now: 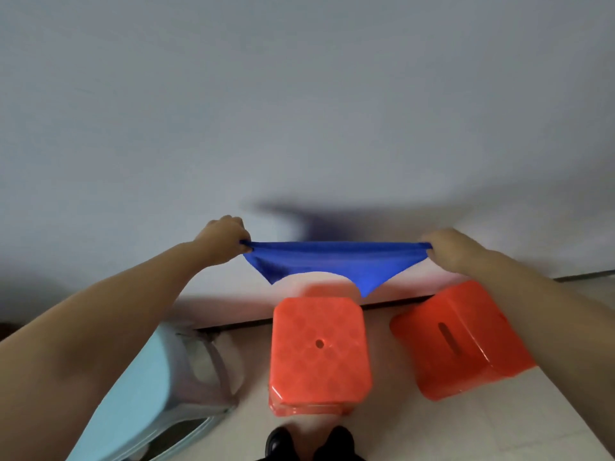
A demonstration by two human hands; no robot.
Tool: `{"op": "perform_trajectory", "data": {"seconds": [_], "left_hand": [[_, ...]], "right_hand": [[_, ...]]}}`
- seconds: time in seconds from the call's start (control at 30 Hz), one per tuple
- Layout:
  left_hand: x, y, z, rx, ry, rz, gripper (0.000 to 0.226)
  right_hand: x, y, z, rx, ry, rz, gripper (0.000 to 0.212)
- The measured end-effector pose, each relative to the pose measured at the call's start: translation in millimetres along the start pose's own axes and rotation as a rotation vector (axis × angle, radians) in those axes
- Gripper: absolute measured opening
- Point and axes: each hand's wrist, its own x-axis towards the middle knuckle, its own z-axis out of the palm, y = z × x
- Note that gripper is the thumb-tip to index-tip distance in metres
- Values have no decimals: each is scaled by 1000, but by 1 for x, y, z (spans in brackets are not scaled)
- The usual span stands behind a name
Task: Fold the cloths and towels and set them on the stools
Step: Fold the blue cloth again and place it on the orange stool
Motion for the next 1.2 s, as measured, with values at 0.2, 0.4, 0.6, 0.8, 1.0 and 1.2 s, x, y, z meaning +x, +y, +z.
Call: {"op": "perform_trajectory", "data": {"seconds": [0.2,0.4,0.6,0.8,1.0,1.2], "left_hand": [[-31,10,64,81,-216,78,29],[-69,28,146,136,-384,157,30],[-82,39,221,63,-570,144,31],[-44,31,266,-269,-566,-153,20],[20,34,319,-762,-307,-636,27],[33,49,391,-1180,-116,-1004,31]], "right_hand": [[-25,-10,58,-85,-170,-47,23],[-64,-11,147,-125,-383,-65,30],[-80,-2,226,-74,-544,-60,28],[-30,10,272,285,-468,183,29],[38,12,336,721,-278,543,14],[61,4,412,981,-262,711,36]]}}
